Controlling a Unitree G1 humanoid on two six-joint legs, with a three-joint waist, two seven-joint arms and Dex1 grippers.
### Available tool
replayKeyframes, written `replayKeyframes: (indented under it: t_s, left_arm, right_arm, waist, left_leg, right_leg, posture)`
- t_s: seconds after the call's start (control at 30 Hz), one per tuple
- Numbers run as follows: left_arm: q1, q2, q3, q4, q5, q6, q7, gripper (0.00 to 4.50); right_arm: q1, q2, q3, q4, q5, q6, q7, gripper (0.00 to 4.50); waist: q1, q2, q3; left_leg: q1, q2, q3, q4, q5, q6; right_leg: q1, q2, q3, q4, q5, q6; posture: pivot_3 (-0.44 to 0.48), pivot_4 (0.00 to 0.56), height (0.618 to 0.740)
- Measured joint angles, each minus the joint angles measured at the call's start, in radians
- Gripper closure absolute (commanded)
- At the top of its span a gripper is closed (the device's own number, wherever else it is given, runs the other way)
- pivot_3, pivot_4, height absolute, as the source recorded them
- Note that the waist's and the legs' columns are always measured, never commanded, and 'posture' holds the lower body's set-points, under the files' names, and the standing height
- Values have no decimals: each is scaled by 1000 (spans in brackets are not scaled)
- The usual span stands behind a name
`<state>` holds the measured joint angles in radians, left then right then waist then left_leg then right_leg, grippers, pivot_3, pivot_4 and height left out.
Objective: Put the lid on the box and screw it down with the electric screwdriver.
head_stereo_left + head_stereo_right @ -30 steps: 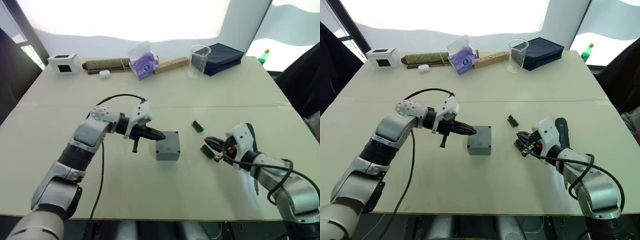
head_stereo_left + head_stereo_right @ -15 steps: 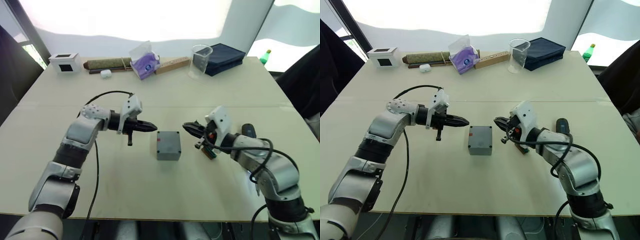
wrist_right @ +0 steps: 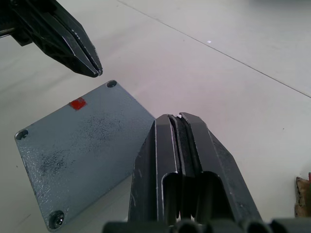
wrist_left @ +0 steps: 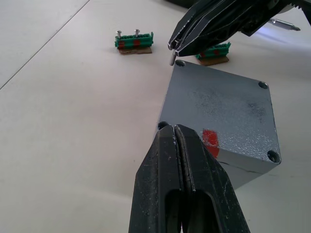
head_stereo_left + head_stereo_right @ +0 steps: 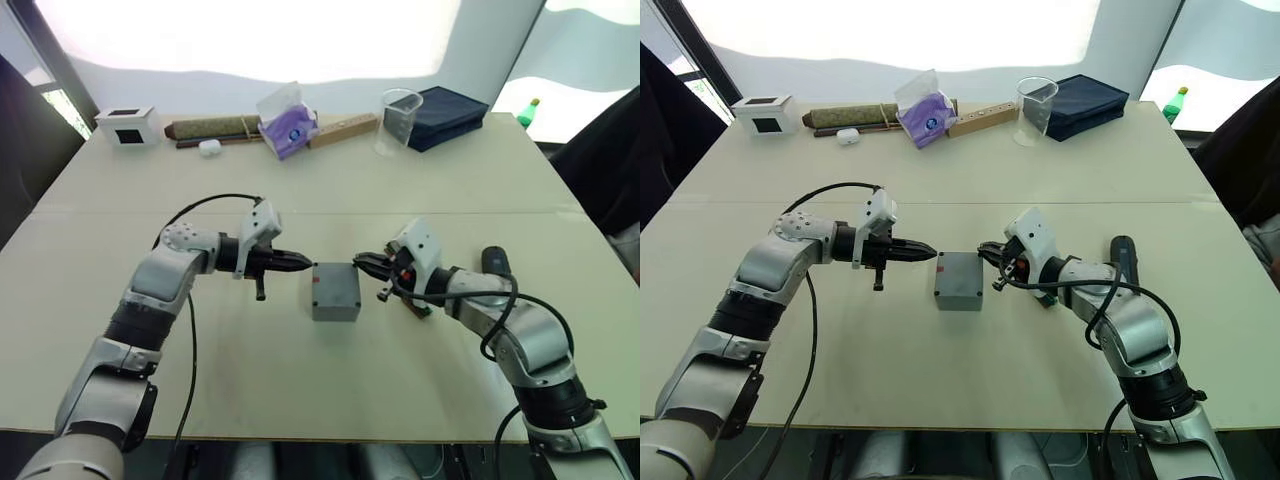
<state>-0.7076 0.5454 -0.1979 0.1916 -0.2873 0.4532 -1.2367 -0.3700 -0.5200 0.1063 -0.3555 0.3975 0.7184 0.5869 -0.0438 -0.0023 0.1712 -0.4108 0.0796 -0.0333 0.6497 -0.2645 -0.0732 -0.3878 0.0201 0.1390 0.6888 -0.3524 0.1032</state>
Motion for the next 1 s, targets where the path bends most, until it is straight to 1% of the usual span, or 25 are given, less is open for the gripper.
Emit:
replayKeyframes:
  t_s: [0.3, 0.57, 1.0]
  left_arm:
    - [0, -18, -3, 0, 0, 0, 2, 4500]
    - [-7, -21, -3, 1, 1, -1, 1, 4500]
    - [-10, -26, -3, 1, 0, 4, 3, 4500]
  right_arm:
    - [3, 8, -6, -44, -1, 15, -29, 4471]
    - [20, 0, -6, -73, 0, 20, -27, 4471]
    - [39, -6, -6, -69, -12, 20, -20, 4471]
  waist:
    - [0, 0, 0]
    - [0, 0, 0]
    - [0, 0, 0]
  left_leg:
    - [0, 0, 0, 0, 0, 0]
    - [0, 0, 0, 0, 0, 0]
    - [0, 0, 0, 0, 0, 0]
  right_leg:
    - [0, 0, 0, 0, 0, 0]
    - [0, 0, 0, 0, 0, 0]
    - [0, 0, 0, 0, 0, 0]
  posture:
    - [0, 150, 740]
    - [0, 150, 740]
    - [0, 150, 740]
